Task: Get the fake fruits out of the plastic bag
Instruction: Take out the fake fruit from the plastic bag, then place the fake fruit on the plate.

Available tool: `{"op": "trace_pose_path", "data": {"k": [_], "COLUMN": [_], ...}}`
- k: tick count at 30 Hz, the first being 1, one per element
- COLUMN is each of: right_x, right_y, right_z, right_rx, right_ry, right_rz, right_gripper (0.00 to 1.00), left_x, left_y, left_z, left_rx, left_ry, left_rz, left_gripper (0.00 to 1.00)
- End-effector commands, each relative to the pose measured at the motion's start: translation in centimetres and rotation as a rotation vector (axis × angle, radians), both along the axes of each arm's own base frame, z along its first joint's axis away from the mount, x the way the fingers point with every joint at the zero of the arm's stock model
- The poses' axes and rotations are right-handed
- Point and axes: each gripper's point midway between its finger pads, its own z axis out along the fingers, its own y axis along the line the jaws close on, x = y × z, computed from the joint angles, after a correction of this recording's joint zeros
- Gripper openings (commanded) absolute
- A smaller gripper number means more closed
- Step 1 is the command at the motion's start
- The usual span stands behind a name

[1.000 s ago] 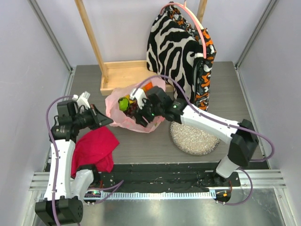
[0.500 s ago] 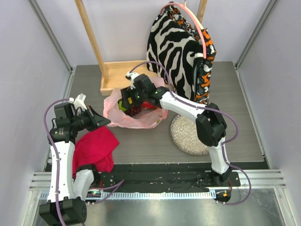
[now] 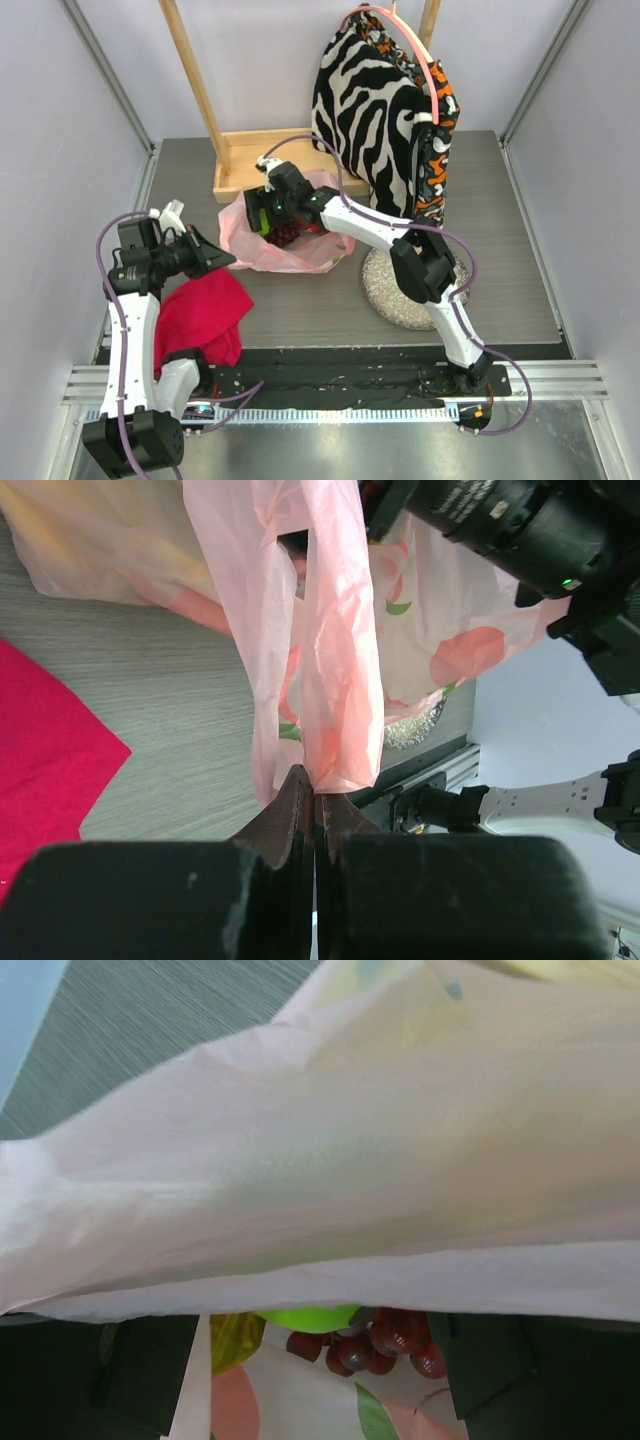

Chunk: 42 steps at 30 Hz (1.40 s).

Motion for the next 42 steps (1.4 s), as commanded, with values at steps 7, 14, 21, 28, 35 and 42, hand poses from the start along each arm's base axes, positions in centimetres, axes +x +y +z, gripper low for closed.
{"op": "trace_pose_path", "data": {"k": [7, 14, 21, 28, 35, 42], "right_x": [1.7, -6.2, -15.2, -18.9, -15.3, -10.1], "right_y": [-1.4, -8.9, -17.6, -30.8, -31.0, -30.6], "right_z": [7.2, 18.6, 22.9, 12.3, 4.9, 0.1], "right_rx": [0.045, 0.201, 0.059, -0.422, -0.496, -0.560], "right_ry": [-0.181, -0.303, -0.459, -0.366, -0.224, -0.207], "right_rz": [0.022, 0.340, 0.519, 0.485, 0.379, 0.202], "right_gripper": [0.43, 0.39, 0.37, 0.36, 0.34, 0.37], "left_x": [2.0, 4.6, 7.8, 8.3, 7.9, 6.6], "left_y": [0.7, 1.2, 1.5, 1.7, 1.6, 1.4], "left_z": [1.1, 1.5, 2.9, 4.6, 4.5, 3.5], "left_rx": [0.003, -0.011, -0.043, -0.036, -0.034, -0.026], "left_ry": [-0.052, -0.067, -0.099, -0.148, -0.148, -0.131], "left_rz": [0.012, 0.029, 0.043, 0.051, 0.046, 0.045], "left_gripper": [0.00, 0.00, 0.00, 0.00, 0.00, 0.00]}}
